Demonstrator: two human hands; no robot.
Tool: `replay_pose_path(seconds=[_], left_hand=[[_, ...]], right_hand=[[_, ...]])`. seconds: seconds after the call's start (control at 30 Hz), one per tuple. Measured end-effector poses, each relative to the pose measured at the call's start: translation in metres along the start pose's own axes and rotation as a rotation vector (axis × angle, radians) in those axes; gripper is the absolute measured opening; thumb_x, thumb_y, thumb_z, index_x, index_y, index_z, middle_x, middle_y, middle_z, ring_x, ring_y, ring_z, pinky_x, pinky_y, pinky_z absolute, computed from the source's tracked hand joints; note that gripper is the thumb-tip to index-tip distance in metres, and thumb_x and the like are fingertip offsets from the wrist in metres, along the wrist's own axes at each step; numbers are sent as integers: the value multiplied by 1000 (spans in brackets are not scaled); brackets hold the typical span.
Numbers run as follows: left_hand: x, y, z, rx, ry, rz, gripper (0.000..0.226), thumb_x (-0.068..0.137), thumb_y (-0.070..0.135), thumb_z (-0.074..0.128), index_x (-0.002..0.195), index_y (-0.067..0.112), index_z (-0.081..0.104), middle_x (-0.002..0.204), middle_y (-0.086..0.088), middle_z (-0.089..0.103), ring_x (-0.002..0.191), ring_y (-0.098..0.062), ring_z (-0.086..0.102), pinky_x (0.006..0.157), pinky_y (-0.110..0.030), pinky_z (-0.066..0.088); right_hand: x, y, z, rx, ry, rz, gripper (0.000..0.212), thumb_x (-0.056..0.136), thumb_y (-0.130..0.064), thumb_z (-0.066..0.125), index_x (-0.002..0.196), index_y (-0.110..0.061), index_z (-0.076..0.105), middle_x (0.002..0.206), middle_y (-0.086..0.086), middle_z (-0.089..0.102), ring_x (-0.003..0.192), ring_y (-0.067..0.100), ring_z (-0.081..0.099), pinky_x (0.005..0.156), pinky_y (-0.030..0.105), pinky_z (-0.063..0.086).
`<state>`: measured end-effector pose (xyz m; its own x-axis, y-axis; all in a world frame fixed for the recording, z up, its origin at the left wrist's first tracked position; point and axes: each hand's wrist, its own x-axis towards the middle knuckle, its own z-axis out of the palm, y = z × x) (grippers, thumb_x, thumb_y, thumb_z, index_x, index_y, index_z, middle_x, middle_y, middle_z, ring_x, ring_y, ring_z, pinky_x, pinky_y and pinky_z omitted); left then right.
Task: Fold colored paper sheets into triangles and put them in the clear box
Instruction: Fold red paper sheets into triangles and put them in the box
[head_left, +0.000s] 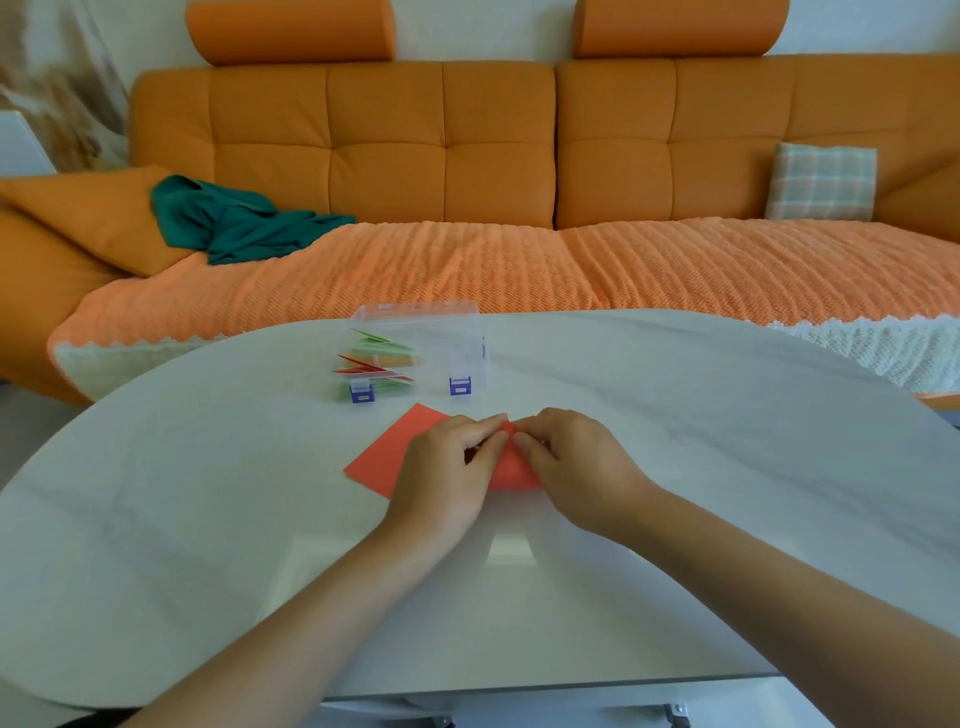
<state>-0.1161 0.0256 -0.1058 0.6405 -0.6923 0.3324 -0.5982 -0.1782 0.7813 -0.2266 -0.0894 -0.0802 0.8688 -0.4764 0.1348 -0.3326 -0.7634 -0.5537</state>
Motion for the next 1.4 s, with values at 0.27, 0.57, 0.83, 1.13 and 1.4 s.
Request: replay_pose_path(seconds=[0.27,0.57,0.83,1.13,1.4], left_hand=[[1,3,-7,12,-42,-36,32,98,24,62,129,28,66,107,17,69,100,3,61,86,-4,41],[2,2,-5,-46,23,-24,27,98,23,62,122,31,71,102,14,70,98,2,61,86,-12,45],[3,0,-2,-61,-11,-35,27,98,24,62,123,30,70,103,8,71,99,-6,63,90,-25,50],[0,2,0,-54,-87,-111,27,93,27,67,120,31,68,84,16,68,80,0,63,76,-17,49],[0,2,-16,364,-210,243,9,92,24,64,99,21,68,95,11,56,97,-8,51,82,-21,39]], right_hand=[[1,-1,-4,226,39,102,31,104,-23,45,105,-27,76,97,-9,73,90,9,65,84,27,51],[-1,-2,-4,61,72,53,34,105,-28,39,101,-23,72,90,-4,66,87,18,59,86,39,48],[0,2,-3,-8,51,4,31,104,-32,41,114,-30,71,96,-7,65,92,15,57,90,38,45],[7,3,-11,168,-14,266,13,90,-37,64,83,-31,74,82,-13,69,85,11,65,79,30,53],[9,4,-7,36,-133,341,19,89,-40,63,85,-28,77,84,-11,73,89,14,66,95,38,50]])
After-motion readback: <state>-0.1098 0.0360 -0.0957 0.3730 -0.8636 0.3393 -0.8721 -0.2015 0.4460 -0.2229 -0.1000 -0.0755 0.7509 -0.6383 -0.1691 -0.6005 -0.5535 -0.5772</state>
